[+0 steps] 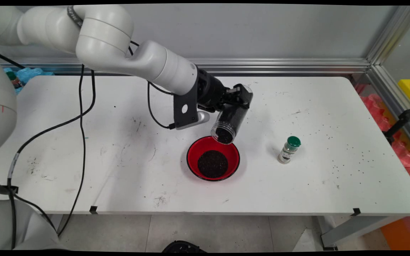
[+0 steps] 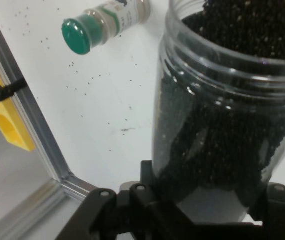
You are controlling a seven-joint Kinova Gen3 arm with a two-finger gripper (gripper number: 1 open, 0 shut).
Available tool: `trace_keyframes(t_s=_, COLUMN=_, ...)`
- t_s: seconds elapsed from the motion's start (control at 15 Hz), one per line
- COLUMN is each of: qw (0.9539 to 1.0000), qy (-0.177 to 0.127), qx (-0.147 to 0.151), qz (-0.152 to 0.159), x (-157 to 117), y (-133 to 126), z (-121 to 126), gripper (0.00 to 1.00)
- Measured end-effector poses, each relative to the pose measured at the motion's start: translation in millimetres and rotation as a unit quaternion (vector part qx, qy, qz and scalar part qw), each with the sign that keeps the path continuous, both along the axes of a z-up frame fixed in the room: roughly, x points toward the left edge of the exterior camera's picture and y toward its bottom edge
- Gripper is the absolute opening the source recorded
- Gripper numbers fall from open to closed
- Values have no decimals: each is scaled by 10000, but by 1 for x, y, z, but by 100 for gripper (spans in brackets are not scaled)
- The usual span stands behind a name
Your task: Pour the black seasoning powder in the red bowl
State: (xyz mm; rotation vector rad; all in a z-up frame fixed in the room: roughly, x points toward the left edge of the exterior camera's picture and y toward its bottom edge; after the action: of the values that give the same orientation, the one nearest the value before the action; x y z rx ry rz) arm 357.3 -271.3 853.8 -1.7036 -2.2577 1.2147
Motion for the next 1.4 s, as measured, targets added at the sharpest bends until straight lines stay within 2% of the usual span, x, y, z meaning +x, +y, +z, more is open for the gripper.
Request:
trace_keyframes(t_s=0.2, qw=9987, qy=207, qx=329, qz=335, x=4, y=-2, z=4, gripper=0)
trace_keyframes(t_s=0.4, qw=9949, qy=391, qx=665, qz=648, x=8, y=-3, z=7, gripper=0)
trace_keyframes(t_s=0.67, qw=9850, qy=712, qx=1131, qz=1095, x=12, y=-8, z=12, gripper=0)
trace_keyframes(t_s=0.87, qw=9732, qy=989, qx=1486, qz=1451, x=16, y=-12, z=16, gripper=0)
trace_keyframes(t_s=1.2, qw=9489, qy=1411, qx=2002, qz=1992, x=21, y=-18, z=21, gripper=0)
trace_keyframes(t_s=1.4, qw=9284, qy=1688, qx=2356, qz=2325, x=22, y=-22, z=23, gripper=0)
